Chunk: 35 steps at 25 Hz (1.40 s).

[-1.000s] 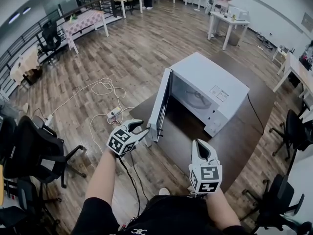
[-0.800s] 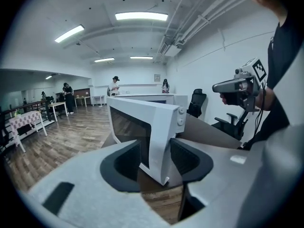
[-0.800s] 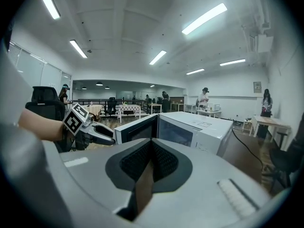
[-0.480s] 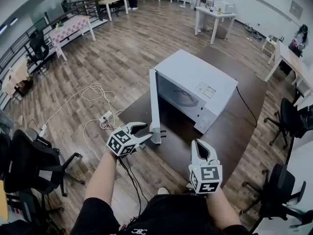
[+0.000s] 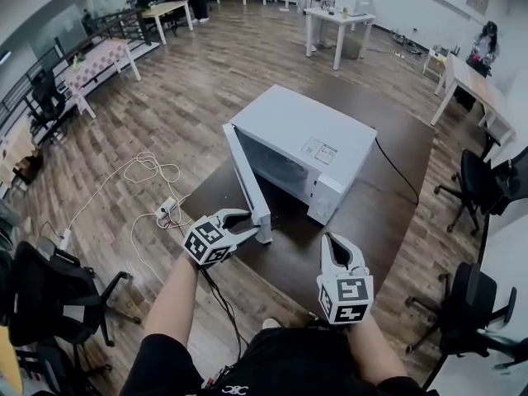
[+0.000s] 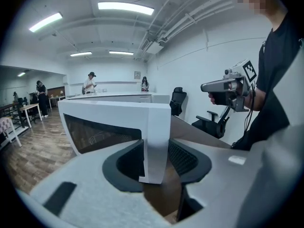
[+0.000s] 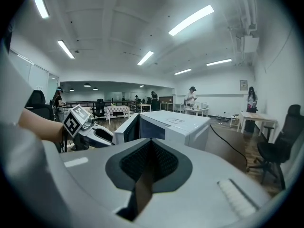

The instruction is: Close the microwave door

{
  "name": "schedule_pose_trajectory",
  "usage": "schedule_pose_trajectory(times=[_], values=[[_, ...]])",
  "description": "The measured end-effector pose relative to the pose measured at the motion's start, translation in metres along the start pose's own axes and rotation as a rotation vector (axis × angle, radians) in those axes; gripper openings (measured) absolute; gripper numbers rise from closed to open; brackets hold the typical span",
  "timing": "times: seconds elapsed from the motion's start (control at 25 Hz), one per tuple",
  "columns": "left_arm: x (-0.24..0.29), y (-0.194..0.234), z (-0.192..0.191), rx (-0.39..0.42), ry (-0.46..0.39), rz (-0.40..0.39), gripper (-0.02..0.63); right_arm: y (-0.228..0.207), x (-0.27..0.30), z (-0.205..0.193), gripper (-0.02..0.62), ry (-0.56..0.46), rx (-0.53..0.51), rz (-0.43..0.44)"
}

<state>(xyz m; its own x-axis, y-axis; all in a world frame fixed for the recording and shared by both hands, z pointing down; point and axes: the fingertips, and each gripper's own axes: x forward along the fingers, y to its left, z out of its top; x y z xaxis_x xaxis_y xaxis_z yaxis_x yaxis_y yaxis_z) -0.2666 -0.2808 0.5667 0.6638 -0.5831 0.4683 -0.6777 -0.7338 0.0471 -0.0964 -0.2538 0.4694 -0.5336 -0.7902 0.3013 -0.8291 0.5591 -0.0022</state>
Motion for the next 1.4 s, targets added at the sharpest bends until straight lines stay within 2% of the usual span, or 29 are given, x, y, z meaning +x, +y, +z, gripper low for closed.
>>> schedule_pose_trajectory(times=[0.16, 0.44, 0.8, 1.04, 1.4], values=[[0.016, -0.007, 0.009, 0.013, 0.003, -0.010, 0.143, -0.015, -0.007, -0.001, 0.008, -0.004, 0.007, -0.021], [0.041, -0.008, 0.022, 0.011, 0.005, 0.008, 0.139, -0.045, -0.018, -0.005, 0.009, -0.005, 0.022, -0.056], [0.083, -0.005, 0.045, -0.036, -0.034, 0.073, 0.138, -0.074, -0.032, -0.009, 0.009, -0.011, 0.049, -0.092], [0.108, 0.000, 0.060, -0.064, -0.055, 0.077, 0.140, -0.095, -0.040, -0.010, 0.009, -0.014, 0.060, -0.116], [0.133, 0.006, 0.072, -0.083, -0.053, 0.121, 0.141, -0.121, -0.051, -0.017, 0.009, -0.012, 0.084, -0.160]])
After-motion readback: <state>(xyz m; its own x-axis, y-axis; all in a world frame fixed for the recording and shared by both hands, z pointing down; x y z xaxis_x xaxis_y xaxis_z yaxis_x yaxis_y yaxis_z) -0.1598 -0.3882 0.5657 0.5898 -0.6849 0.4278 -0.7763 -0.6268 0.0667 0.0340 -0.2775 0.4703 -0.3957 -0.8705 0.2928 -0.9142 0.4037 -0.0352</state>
